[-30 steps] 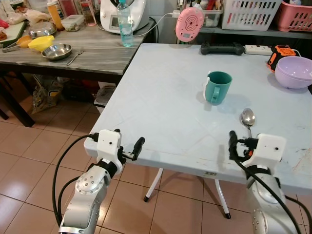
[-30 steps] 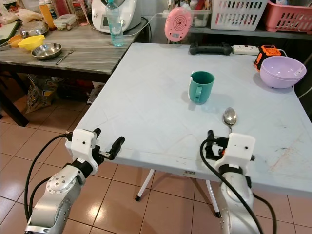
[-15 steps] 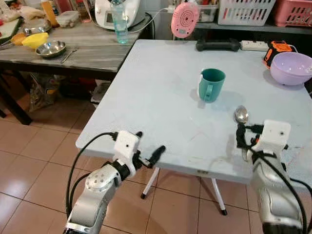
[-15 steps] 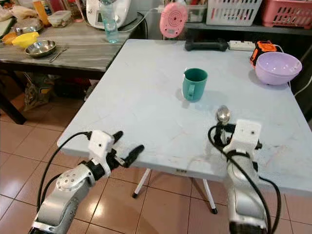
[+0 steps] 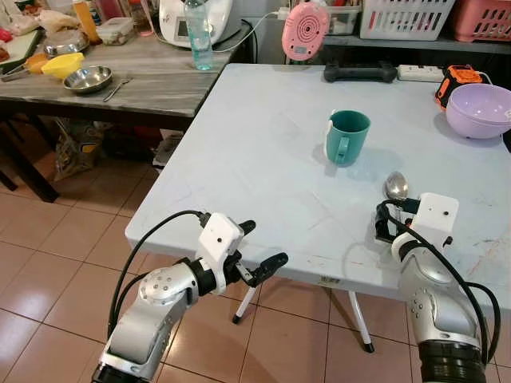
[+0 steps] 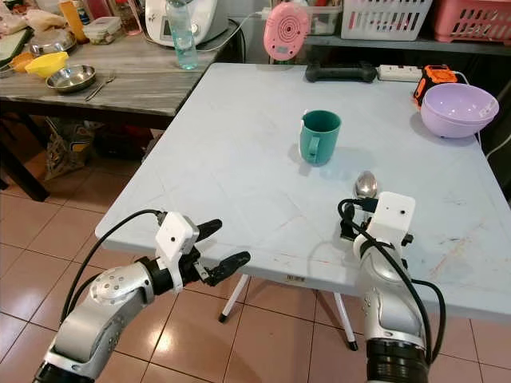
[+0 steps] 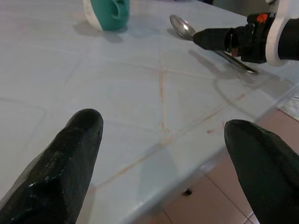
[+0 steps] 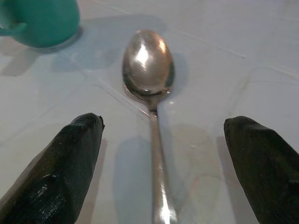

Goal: Setting the table

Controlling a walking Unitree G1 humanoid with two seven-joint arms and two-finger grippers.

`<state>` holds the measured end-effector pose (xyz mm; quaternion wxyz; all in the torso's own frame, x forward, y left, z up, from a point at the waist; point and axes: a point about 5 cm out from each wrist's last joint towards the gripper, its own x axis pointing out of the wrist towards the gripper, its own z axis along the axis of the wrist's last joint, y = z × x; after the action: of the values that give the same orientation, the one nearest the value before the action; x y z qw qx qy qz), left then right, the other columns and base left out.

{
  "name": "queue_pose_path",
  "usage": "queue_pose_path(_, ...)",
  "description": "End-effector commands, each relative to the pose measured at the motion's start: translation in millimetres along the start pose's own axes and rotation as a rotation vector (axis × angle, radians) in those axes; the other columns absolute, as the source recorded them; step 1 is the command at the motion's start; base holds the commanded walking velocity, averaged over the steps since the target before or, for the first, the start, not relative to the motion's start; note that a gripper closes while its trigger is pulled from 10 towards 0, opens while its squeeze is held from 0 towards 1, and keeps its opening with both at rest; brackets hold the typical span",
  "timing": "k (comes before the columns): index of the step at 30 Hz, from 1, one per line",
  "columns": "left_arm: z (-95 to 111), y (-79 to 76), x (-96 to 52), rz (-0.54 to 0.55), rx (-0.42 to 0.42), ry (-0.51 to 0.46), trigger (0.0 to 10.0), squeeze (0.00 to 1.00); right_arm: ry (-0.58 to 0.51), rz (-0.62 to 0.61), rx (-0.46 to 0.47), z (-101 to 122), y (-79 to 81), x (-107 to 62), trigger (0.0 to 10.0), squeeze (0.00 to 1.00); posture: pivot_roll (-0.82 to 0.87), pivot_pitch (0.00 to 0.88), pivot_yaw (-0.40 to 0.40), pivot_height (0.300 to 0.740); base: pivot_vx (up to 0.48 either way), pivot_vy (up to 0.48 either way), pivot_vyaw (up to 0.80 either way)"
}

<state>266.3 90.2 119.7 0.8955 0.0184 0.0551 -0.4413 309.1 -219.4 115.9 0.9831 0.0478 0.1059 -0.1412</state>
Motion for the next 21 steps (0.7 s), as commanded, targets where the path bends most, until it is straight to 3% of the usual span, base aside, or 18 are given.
queue_pose_path(1, 3, 4.3, -1.6, 0.002, 0.013, 0.006, 10.0, 0.0, 0.034, 0.015, 0.012, -4, 2.6, 1.3, 10.0, 0.0, -0.06, 0.095, 0.071, 0.74, 0.0, 0.0, 0.0)
queue_pose_path(7, 3, 3.5, -1.0, -0.023, 0.012, 0.013, 10.0, 0.0, 0.056, 0.038, -0.044, -3, 12.4, 7.1, 9.7, 0.0, -0.06, 0.092, 0.072, 0.74, 0.0, 0.0, 0.0)
queue_pose_path(9, 3, 1.1, -1.1, -0.044, 0.007, 0.011, 10.0, 0.0, 0.068, 0.041, -0.035, -3, 14.6, 8.1, 4.3, 0.0, -0.06, 0.092, 0.072, 0.74, 0.0, 0.0, 0.0)
queue_pose_path(10, 3, 0.1, -1.1, -0.051, 0.005, 0.009, 10.0, 0.0, 0.074, 0.044, -0.031, -4, 15.2, 8.4, 4.3, 0.0, -0.06, 0.093, 0.072, 0.74, 0.0, 0.0, 0.0)
queue_pose_path(11, 6, -2.3, -0.9, -0.06, -0.009, -0.009, 10.0, 0.0, 0.084, 0.038, -0.031, -6, 14.5, 8.3, 0.0, 0.0, -0.06, 0.093, 0.071, 0.74, 0.0, 0.0, 0.0)
queue_pose_path(21, 12, -11.0, 3.0, -0.094, -0.112, -0.062, 10.0, 0.0, 0.117, 0.009, -0.041, -11, 8.1, 9.3, 0.0, 0.0, -0.07, 0.09, 0.072, 0.74, 0.0, 0.0, 0.0)
